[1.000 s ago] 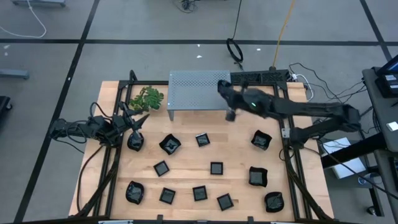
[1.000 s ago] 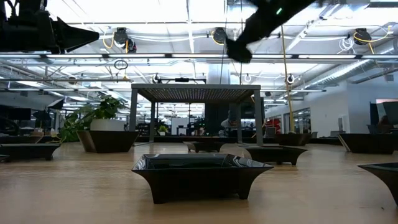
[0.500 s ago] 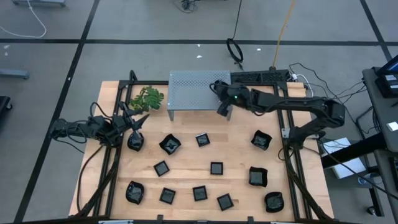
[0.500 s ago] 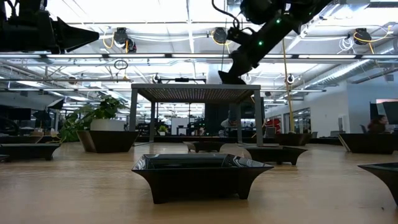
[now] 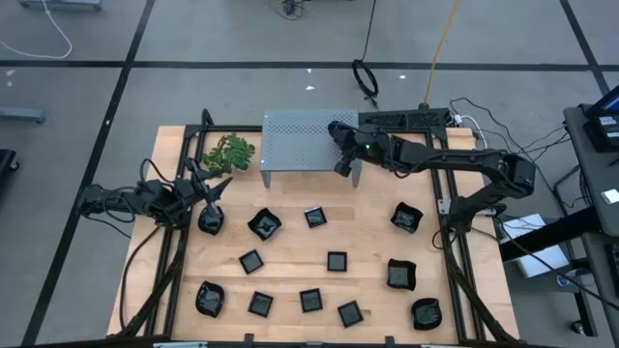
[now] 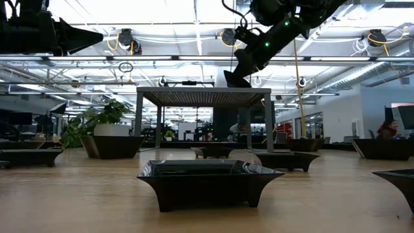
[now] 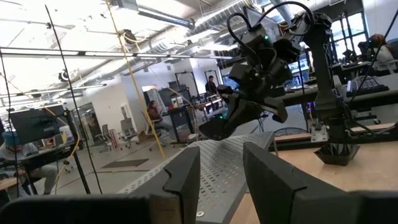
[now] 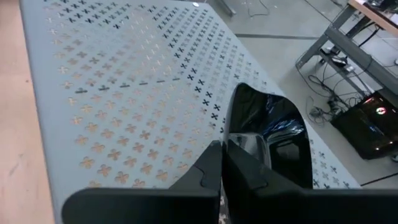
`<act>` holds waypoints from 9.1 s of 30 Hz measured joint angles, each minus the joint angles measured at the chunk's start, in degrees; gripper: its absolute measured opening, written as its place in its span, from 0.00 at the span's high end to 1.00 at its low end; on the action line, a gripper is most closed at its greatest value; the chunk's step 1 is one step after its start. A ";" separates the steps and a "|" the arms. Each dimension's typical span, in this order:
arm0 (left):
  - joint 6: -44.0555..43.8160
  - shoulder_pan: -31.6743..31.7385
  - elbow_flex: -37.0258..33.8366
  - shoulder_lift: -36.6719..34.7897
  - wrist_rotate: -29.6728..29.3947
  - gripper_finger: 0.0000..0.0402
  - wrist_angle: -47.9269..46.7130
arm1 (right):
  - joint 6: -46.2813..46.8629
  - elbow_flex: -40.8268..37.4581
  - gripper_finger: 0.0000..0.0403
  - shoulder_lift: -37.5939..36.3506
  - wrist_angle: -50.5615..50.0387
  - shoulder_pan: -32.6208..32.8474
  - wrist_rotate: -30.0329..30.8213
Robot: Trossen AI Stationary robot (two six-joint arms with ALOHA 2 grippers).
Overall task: Pick & Place Mini shaped plates
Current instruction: Put the black leaf-shaped plate on the shelf, then put the black distorted square plate on the shelf, then put the black square plate on the shelf
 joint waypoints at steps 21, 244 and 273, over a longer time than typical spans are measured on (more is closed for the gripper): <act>0.00 0.00 -0.01 0.01 0.02 0.68 0.00 | 4.07 -0.09 0.74 -4.60 -1.27 1.21 -0.08; 14.42 17.26 73.51 86.99 -9.10 0.70 -46.53 | 11.09 -2.34 0.75 -20.26 8.61 21.05 0.27; -22.91 -5.15 82.11 68.78 -8.44 0.71 -46.23 | 10.81 -2.32 0.75 6.21 5.14 19.05 -18.28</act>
